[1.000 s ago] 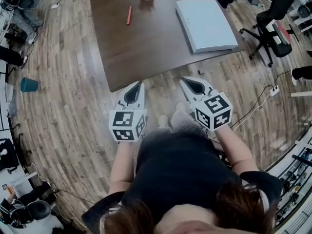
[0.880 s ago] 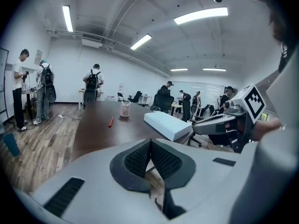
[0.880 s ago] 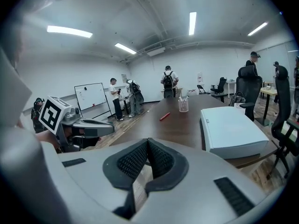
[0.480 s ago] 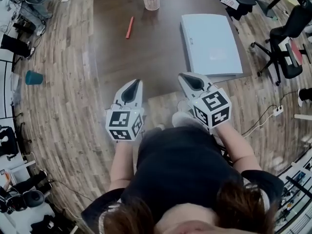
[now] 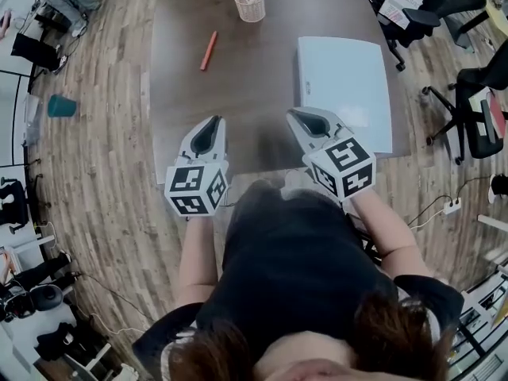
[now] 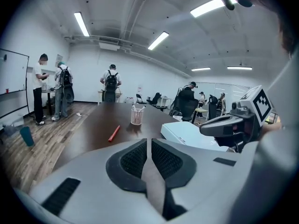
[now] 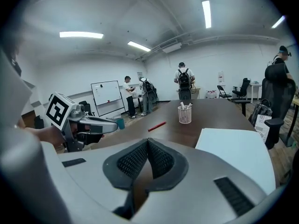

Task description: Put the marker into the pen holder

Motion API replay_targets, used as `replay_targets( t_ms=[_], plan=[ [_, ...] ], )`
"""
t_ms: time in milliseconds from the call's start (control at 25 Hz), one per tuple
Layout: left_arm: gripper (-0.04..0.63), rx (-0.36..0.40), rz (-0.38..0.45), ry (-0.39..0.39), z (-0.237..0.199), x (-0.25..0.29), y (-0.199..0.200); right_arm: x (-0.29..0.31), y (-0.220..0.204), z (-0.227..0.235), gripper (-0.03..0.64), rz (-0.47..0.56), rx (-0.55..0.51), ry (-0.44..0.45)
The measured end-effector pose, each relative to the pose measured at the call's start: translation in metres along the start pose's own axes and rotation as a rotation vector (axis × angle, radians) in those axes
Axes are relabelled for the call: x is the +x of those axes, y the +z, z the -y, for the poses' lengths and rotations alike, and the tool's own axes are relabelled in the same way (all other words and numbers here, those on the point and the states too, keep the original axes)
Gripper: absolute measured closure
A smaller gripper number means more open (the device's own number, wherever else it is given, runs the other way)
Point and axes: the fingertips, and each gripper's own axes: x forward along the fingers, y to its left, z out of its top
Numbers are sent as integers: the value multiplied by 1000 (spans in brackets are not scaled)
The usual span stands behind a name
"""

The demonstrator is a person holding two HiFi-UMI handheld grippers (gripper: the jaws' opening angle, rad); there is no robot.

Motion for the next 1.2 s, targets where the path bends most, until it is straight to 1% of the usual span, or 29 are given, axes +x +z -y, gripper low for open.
replay_targets(
  t_ms=[120,240,320,520,640,720,840,1040,1200],
  plan=[
    [566,-12,-21,22,-4,14,1,10,3,10,601,-1,3,26],
    [560,-13,-42,46,-18,28,5,25,9,15,601,0,6,42],
    [513,-16,-53,51,-30,37,8,39,14,17,601,-7,11,47],
    [495,-8,-89,59,-63,65,14,72,21,23,601,-39,22,36],
    [456,3,-110,56,-80,87,17,88,26,30,601,-55,44,23],
    [418,11,-126,48,-90,103,18,98,27,36,601,-71,47,14],
    [395,18,-158,40,-104,127,16,111,25,46,601,-98,49,1],
    [383,10,-210,67,-135,156,6,130,19,53,601,-145,69,-7],
    [386,-17,-270,88,-156,178,-7,145,14,56,601,-182,68,0]
  ],
)
